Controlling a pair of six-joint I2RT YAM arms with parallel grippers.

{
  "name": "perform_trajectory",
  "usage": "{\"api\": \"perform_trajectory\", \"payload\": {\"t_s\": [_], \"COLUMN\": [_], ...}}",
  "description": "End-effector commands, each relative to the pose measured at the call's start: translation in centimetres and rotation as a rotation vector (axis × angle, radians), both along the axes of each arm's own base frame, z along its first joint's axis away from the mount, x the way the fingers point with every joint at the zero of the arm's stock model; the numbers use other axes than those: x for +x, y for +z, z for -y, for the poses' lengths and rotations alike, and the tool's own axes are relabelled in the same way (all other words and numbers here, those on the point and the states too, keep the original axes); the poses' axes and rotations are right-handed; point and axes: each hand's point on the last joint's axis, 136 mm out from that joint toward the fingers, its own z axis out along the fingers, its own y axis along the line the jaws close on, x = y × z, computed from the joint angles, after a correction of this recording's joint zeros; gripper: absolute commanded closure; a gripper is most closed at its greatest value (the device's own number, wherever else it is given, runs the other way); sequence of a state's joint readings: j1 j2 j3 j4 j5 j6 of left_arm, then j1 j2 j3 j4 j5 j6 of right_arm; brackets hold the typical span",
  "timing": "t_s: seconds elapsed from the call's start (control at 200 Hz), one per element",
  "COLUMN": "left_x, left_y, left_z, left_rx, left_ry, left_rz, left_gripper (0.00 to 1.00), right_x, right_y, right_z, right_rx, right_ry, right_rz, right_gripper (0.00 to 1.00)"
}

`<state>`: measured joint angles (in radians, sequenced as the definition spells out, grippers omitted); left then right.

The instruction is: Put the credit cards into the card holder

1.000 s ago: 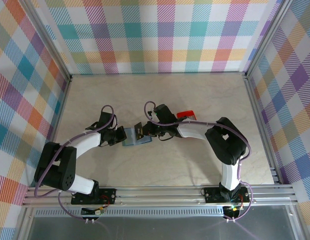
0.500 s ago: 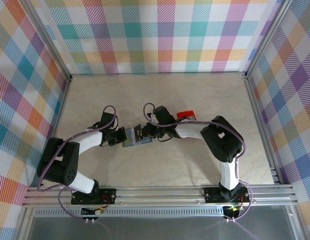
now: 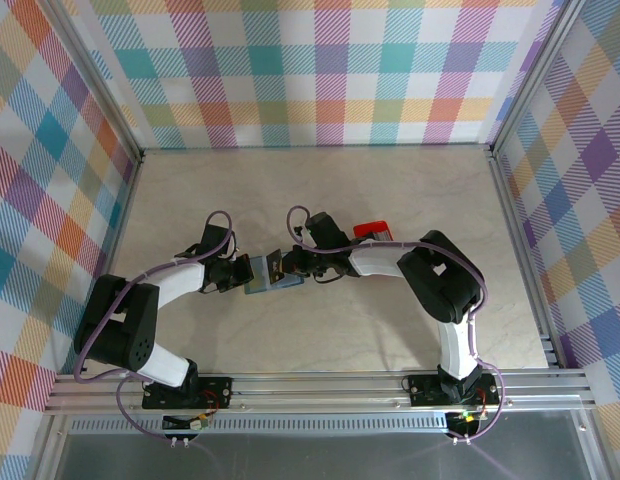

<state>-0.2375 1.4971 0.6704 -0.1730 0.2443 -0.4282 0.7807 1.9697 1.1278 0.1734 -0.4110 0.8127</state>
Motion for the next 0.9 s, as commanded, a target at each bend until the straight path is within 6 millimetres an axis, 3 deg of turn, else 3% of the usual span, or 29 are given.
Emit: {"api": "perform_trajectory", "payload": {"t_s": [0.0,0.495,0.895], "left_x": [0.1,0.0,0.0], "left_y": [0.0,-0.1,-0.2], "left_z": [-0.4,-0.3,-0.3], "left_rx": [0.014,0.011,0.010], "left_ry": [-0.005,-0.006,-0.006], "left_rz": [-0.001,-0.001,-0.003], "left_gripper": [0.97,0.97,0.97], "right_x": [-0.1,0.0,0.2], "right_y": [0.3,-0.7,0.5], "right_z": [-1.2,-0.8,-0.6], "right_rx": [0.044,0.007,0.031], "right_ry": [0.013,-0.009,-0.024], "right_rz": [-0.016,-0.036,0.003], "right_gripper": [1.00,1.00,1.00]}}
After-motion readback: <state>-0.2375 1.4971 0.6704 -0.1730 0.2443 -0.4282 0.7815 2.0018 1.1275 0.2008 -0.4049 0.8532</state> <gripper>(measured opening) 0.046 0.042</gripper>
